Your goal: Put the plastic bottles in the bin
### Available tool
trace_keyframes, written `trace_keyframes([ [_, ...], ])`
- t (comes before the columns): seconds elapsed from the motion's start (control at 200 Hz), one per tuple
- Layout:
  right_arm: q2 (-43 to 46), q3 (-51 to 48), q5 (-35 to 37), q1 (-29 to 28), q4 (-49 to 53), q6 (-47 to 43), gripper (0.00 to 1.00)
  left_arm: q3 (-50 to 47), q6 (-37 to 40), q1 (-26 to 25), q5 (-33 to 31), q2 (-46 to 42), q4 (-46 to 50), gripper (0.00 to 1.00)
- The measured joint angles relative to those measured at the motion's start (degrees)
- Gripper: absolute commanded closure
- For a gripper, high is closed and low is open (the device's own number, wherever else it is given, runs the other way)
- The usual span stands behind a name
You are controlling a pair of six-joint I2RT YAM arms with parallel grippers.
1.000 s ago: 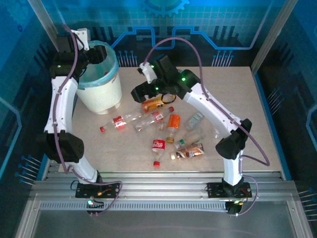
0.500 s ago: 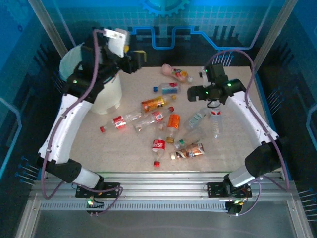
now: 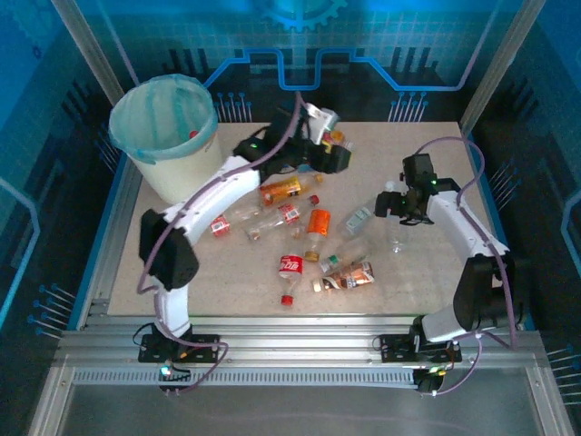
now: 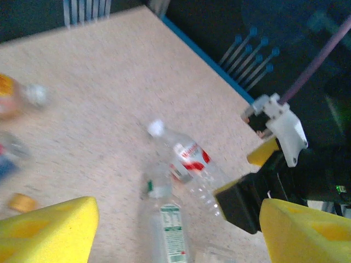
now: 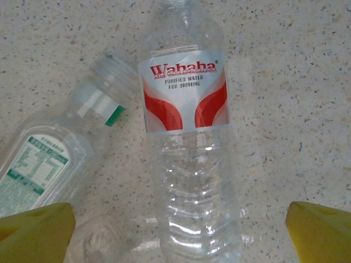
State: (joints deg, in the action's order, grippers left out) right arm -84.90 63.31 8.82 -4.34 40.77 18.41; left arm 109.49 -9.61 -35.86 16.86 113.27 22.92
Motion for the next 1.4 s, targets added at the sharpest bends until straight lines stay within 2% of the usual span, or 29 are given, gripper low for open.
trace_keyframes([
  [0.135, -4.2, -0.39, -0.22, 0.37, -1.33, -0.39, 0.05, 3.17, -2.23, -2.89, 2.01, 4.68, 0.74, 0.22],
  [0.305, -9.9, -0.61, -0.96, 1.79, -1.84, -1.4, 0.17, 5.55, -2.82, -4.5, 2.99, 5.77, 0.9, 0.22],
  [0.635, -10.8, -2.56, -3.91, 3.67, -3.54, -2.12, 0.35, 8.41, -3.63, -4.28, 2.69, 7.13, 2.36, 0.22],
  [0.85, -10.32, -2.64, -4.81, 3.67, -4.0, -2.14, 0.38, 11.17, -3.58, -4.28, 1.84, 8.94, 5.79, 0.21],
  [0.985, -7.37, -2.73, -5.22, 3.67, -3.3, -2.16, 0.38, 14.71, -3.56, -4.09, 1.33, 8.96, 7.41, 0.21],
  [1.191, 2.73, -1.31, -5.42, 3.04, -0.15, -2.29, 0.37, 21.4, -3.39, -3.26, 0.94, 8.94, 8.98, 0.2],
  [1.401, 12.61, 3.08, -6.36, -3.67, 0.48, -3.37, 0.37, 22.82, -3.39, -0.85, 0.5, 7.39, 9.51, 0.2],
])
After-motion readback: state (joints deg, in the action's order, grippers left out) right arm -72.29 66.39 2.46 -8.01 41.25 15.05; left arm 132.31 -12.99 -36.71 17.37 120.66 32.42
